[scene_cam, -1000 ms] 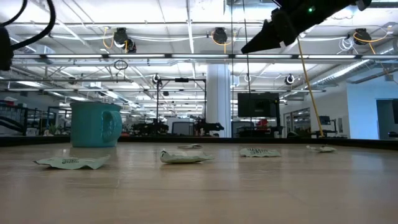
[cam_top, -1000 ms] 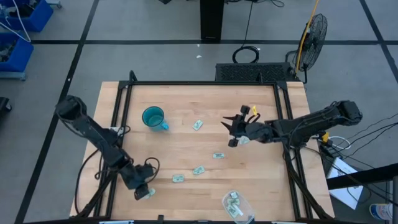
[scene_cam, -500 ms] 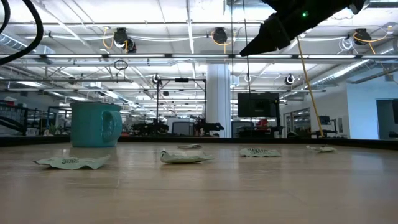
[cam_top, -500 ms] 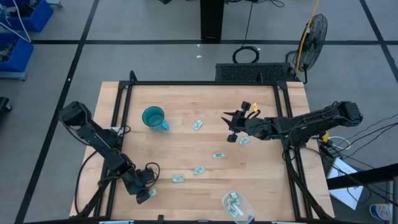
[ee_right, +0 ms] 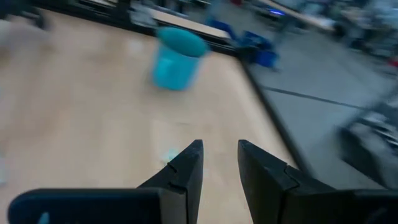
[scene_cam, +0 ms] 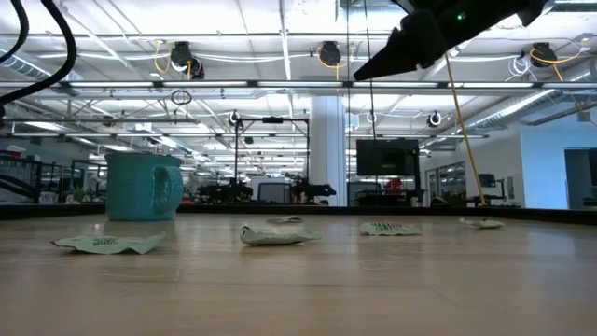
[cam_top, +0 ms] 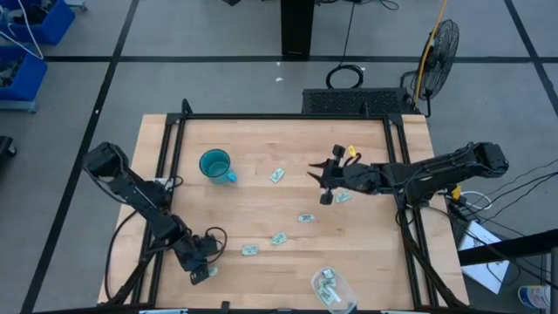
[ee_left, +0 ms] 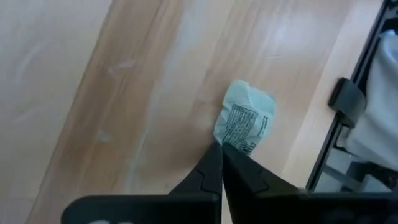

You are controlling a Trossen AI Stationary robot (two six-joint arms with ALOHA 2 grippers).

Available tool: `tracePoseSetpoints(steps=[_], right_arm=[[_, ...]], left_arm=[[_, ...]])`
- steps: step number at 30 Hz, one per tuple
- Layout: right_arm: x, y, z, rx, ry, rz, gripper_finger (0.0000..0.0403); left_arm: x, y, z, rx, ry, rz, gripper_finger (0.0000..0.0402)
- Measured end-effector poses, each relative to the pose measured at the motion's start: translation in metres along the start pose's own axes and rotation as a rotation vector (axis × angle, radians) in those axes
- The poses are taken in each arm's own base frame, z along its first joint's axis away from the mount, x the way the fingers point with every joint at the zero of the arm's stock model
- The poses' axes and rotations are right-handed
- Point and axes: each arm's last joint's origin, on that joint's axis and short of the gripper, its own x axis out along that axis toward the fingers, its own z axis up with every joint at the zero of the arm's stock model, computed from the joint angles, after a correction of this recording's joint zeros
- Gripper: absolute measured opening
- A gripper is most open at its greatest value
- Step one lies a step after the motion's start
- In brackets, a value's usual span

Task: Pick and place Stevia / Truvia into bins
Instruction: Put the green stevia packet into the transparent container

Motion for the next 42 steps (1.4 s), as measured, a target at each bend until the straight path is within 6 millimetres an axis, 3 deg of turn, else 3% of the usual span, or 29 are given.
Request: tracePoseSetpoints(steps=[4, 8, 14, 22, 28, 32, 36, 42], right_arm=[[0.000, 0.002, 0.001, 0.005, -0.031, 0.140, 0.0094], [0.000, 0.004, 0.001, 0.027, -0.035, 0.173, 0.0093], [0.000, 0.004, 0.001, 0.085, -0.026, 0.172, 0.0093], [-0.005, 0.008, -0.014, 0.195, 0.140, 0.194, 0.0095], [-0.011, 0.010, -0.027, 0.247, 0.290, 0.191, 0.0094], [-0.020, 0.007, -0.032, 0.218, 0.355, 0.191, 0.0094], [-0.034, 0.000, -0.033, 0.209, 0.382, 0.189, 0.0094], [-0.055, -0.012, -0.026, 0.307, 0.310, 0.179, 0.0093]], left_arm=[[-0.003, -0.002, 0.019, 0.046, -0.048, -0.026, 0.0004], [-0.011, -0.008, 0.049, 0.173, -0.176, -0.018, 0.0004], [-0.039, -0.032, 0.110, 0.493, -0.360, -0.038, 0.0005], [-0.065, -0.056, 0.192, 0.835, -0.488, 0.122, 0.0007], [-0.055, -0.090, 0.251, 1.005, -0.569, 0.153, 0.0004], [-0.041, -0.116, 0.280, 1.087, -0.610, 0.132, 0.0017], [-0.022, -0.138, 0.293, 1.129, -0.630, 0.103, 0.0012], [0.008, -0.161, 0.295, 1.153, -0.626, 0.060, 0.0011]])
